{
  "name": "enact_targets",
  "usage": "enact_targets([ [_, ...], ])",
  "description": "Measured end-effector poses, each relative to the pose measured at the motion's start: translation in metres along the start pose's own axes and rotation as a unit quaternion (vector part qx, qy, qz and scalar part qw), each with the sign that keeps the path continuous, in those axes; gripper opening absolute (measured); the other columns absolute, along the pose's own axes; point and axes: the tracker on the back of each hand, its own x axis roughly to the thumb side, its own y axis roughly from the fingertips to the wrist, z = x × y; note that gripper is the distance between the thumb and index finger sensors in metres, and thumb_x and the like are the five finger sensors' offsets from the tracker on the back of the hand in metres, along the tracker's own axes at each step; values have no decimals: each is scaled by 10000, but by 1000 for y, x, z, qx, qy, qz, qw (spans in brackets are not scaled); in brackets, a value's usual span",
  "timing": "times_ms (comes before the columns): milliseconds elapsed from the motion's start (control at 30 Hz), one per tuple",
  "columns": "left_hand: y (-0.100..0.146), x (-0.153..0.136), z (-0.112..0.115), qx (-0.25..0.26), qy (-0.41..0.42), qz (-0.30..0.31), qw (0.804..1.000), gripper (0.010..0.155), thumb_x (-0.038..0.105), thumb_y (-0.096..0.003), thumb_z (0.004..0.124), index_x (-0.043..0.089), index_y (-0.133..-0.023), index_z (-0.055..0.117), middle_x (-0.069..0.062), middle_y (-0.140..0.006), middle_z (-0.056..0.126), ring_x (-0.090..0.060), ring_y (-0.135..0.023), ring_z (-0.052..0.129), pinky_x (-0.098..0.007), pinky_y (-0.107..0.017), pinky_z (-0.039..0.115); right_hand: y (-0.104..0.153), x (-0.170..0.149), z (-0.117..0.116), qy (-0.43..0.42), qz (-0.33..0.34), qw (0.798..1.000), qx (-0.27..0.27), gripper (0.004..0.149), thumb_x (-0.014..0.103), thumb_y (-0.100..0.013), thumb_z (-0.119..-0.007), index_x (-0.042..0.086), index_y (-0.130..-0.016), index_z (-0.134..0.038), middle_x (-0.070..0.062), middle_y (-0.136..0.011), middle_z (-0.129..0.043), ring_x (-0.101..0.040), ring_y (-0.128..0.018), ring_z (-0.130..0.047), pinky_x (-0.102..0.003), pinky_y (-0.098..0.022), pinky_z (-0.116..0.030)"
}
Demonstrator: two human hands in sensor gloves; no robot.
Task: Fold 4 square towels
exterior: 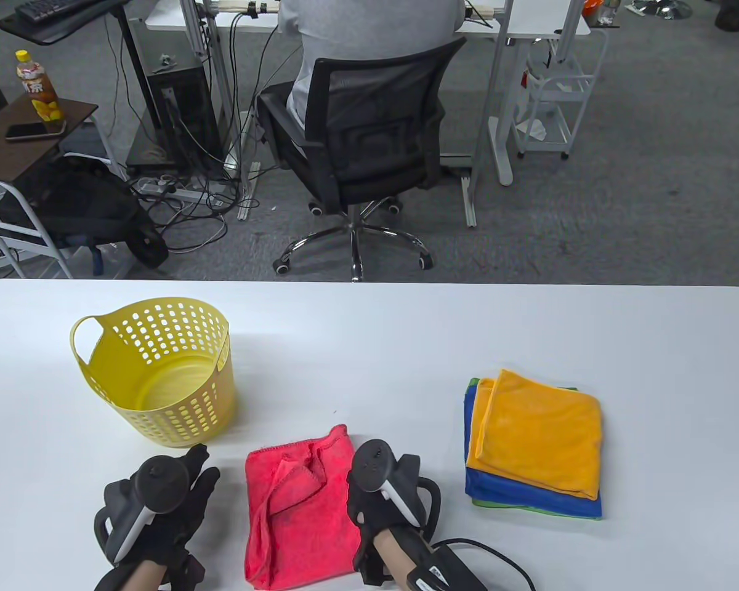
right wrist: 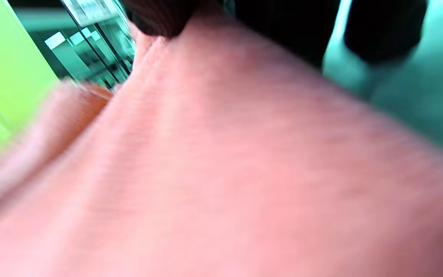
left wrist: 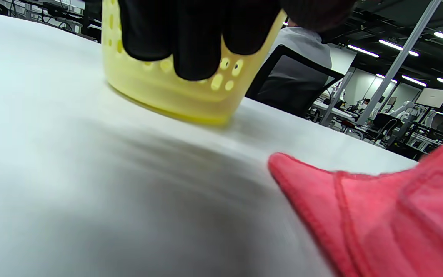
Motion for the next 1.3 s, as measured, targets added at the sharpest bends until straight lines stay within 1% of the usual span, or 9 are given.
enact_targets([
  [67,0,0,0,1,0,1,1000,621,575,-525,651,347,-1103,636,-5,-1085,792,-342,-1081,724,-601,-861,445,4,-4,18,-14,13,1000,-19,427,282,-548,-668,75,-920,-705,-260,-719,-906,-115,-234,-1023,-351,-229,-932],
  [133,0,0,0,4,0,1,1000,632,581,-525,650,366,-1118,601,-8,-1092,782,-343,-1083,721,-600,-862,443,6,-4,40,8,34,998,-58,427,270,-541,-698,42,-901,-730,-225,-588,-935,-95,-139,-993,-313,-161,-917],
  [367,-2,-1,3,2,-11,-6,1000,631,586,-525,647,378,-1118,596,-8,-1108,761,-347,-1093,702,-602,-864,435,-4,8,129,59,6,997,-45,423,258,-546,-730,28,-901,-748,-219,-543,-939,-116,-103,-973,-312,-141,-899],
  [567,-5,-4,8,-3,-19,-16,1000,623,585,-524,648,380,-1112,613,-12,-1105,766,-349,-1092,704,-604,-863,435,-12,7,185,40,-5,995,-93,424,262,-545,-738,37,-903,-754,-217,-547,-943,-117,-105,-973,-314,-144,-898],
  [767,-5,-3,11,-2,-29,-19,999,620,583,-523,650,373,-1107,627,-12,-1100,773,-349,-1089,709,-604,-862,436,-8,-60,254,-55,-58,984,-157,423,261,-547,-738,37,-906,-752,-222,-553,-939,-119,-112,-972,-318,-151,-896],
  [933,-2,4,12,2,-44,-8,999,620,586,-523,648,377,-1106,625,-9,-1099,774,-347,-1088,711,-603,-862,438,-15,-194,238,-67,-190,964,-173,447,280,-548,-732,41,-926,-727,-238,-611,-930,-139,-179,-986,-353,-207,-895],
  [1033,-1,7,16,0,-55,-3,998,627,589,-523,647,375,-1112,611,-9,-1105,766,-346,-1093,704,-602,-863,437,-17,-252,210,-42,-262,957,-117,662,332,-549,-737,38,-1103,-523,-390,-975,-676,-473,-713,-858,-651,-544,-680],
  [1133,0,11,20,-5,-71,1,997,643,596,-520,646,373,-1121,592,-10,-1121,742,-351,-1104,685,-605,-863,433,-8,-263,207,-11,-259,949,-179,741,379,-536,-754,53,-1131,-457,-401,-1082,-541,-577,-889,-692,-733,-594,-571],
  [1300,5,23,14,9,-88,14,996,675,621,-513,639,385,-1138,544,-9,-1178,655,-357,-1138,626,-611,-867,418,9,-218,220,-33,-162,970,-180,786,440,-527,-762,77,-1144,-438,-393,-1138,-422,-626,-964,-540,-780,-616,-479],
])
